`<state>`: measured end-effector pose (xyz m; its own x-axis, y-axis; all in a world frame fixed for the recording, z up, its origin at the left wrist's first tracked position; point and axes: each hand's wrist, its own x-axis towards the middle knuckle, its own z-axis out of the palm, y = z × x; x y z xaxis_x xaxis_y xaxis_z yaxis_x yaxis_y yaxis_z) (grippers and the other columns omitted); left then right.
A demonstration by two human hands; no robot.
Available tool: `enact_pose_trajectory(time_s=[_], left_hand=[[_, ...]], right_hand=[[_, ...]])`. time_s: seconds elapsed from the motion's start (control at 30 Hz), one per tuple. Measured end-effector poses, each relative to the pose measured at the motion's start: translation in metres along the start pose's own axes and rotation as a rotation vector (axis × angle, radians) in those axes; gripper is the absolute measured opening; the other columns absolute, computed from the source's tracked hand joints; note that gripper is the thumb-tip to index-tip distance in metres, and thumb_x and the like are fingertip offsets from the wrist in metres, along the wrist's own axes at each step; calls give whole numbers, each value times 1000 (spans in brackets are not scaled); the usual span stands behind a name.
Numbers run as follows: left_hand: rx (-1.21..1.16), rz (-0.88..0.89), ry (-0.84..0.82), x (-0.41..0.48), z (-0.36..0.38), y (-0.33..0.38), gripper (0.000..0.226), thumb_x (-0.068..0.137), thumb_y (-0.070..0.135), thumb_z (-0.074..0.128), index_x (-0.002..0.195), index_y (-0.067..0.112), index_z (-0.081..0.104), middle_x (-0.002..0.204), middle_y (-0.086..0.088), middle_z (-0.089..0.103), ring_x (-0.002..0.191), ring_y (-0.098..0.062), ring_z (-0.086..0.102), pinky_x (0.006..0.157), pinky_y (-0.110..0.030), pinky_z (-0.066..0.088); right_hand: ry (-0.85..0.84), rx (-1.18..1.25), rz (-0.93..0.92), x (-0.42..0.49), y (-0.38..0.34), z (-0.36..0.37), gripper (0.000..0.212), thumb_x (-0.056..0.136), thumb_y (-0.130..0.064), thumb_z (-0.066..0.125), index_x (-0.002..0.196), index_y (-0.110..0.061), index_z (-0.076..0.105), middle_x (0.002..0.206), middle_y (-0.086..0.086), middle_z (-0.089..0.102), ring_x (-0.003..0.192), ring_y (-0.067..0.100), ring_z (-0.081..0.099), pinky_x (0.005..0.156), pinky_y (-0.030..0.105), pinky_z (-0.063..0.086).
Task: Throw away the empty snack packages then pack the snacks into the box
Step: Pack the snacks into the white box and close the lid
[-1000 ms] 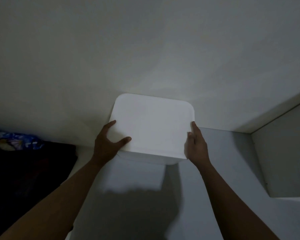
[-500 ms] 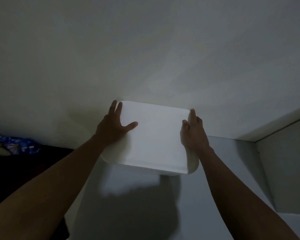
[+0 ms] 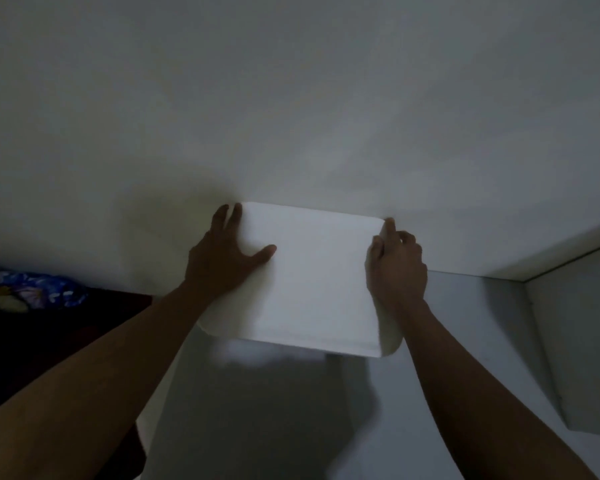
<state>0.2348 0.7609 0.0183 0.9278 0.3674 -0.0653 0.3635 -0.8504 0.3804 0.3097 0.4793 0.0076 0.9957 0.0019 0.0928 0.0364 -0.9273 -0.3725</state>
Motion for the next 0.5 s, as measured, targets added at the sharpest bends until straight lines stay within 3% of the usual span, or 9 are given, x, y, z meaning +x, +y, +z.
enact_pose_trajectory(time_s=[0.07,0.17,0.3,0.43,0.5], left_hand=[[91,76,95,-9,0,4,87,80,77,47,148,23,33,160,-4,20,140,-31,32,107,-52,36],[254,217,173,-23,0,5,69,87,64,38,134,15,53,147,-12,43,133,-35,38,108,-50,34],[246,247,121,-66,18,15,67,88,55,36,136,12,54,143,-15,51,134,-37,42,111,-57,31],[166,322,146,-130,35,21,67,92,57,40,144,16,47,154,-12,39,145,-34,31,115,-57,28],[108,440,162,-174,56,14,71,90,56,50,148,16,41,158,-10,32,147,-34,27,114,-55,29]], right_hand=[[41,-115,-16,-5,-2,-2,41,99,-35,42,138,-24,43,137,11,46,119,34,47,88,52,45],[94,-228,-119,-23,-9,-7,24,94,-29,48,117,-25,52,129,4,49,121,28,43,98,54,35],[16,-215,-238,-72,-11,-7,28,93,-32,46,119,-24,52,127,0,50,123,26,46,104,54,30],[-13,-150,-329,-129,-3,-3,44,96,-38,41,128,-15,61,136,14,58,125,35,55,105,51,40],[66,-23,-426,-165,11,3,46,101,-39,34,128,-15,61,141,14,54,127,37,56,112,45,33]])
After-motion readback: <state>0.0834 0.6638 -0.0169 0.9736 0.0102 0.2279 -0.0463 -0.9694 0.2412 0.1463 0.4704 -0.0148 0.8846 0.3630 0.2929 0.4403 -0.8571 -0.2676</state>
